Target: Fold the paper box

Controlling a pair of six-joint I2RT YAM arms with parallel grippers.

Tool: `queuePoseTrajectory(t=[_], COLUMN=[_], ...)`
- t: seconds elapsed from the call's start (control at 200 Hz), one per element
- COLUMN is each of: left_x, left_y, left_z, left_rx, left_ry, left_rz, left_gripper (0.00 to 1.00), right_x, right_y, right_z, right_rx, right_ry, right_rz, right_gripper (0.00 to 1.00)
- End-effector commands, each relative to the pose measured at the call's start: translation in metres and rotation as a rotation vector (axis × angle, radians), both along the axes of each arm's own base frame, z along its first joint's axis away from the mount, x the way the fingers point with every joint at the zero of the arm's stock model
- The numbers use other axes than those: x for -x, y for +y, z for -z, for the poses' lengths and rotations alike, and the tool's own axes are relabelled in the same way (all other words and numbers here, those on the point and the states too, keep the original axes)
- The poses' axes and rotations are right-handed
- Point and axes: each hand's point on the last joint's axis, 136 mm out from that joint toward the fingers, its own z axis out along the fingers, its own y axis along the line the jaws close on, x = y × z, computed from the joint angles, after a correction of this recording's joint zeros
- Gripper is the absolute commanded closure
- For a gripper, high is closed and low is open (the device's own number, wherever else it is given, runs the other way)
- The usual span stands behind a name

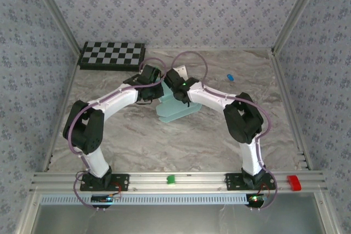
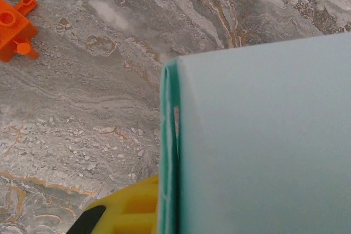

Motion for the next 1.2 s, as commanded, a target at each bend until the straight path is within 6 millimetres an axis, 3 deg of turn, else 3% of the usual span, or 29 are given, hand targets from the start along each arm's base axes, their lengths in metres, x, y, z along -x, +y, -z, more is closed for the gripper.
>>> queuePoseTrajectory(t=[0.0, 0.66, 0.935, 1.069, 1.194], left_x=[-0.002, -0.001, -0.001, -0.001, -0.001], left_y=[-0.004, 0.001, 0.001, 0.001, 0.001], left_z=[-0.012, -0.010, -0.010, -0.008, -0.007], left_rx=[0.014, 0.005, 0.005, 0.004, 0.005], left_ry=[-0.009, 0.001, 0.001, 0.005, 0.007], left_rz=[0.003, -0.022, -0.026, -0.027, -0.032], left_gripper=[1.00, 1.00, 1.00, 1.00, 1.00], right_x=[-0.003, -0.004, -0.003, 0.000, 0.001], right_y=[-0.039, -0.057, -0.049, -0.039, -0.029], right_z=[0.002, 0.007, 0.016, 0.016, 0.009], right_rx=[0.187, 0.249, 0.172, 0.091, 0.014], right_ry=[-0.026, -0.066, -0.028, -0.005, -0.013], right_rz=[0.129, 0.235, 0.206, 0.161, 0.122], right_gripper=[0.87, 0.87, 0.87, 0.83, 0.71])
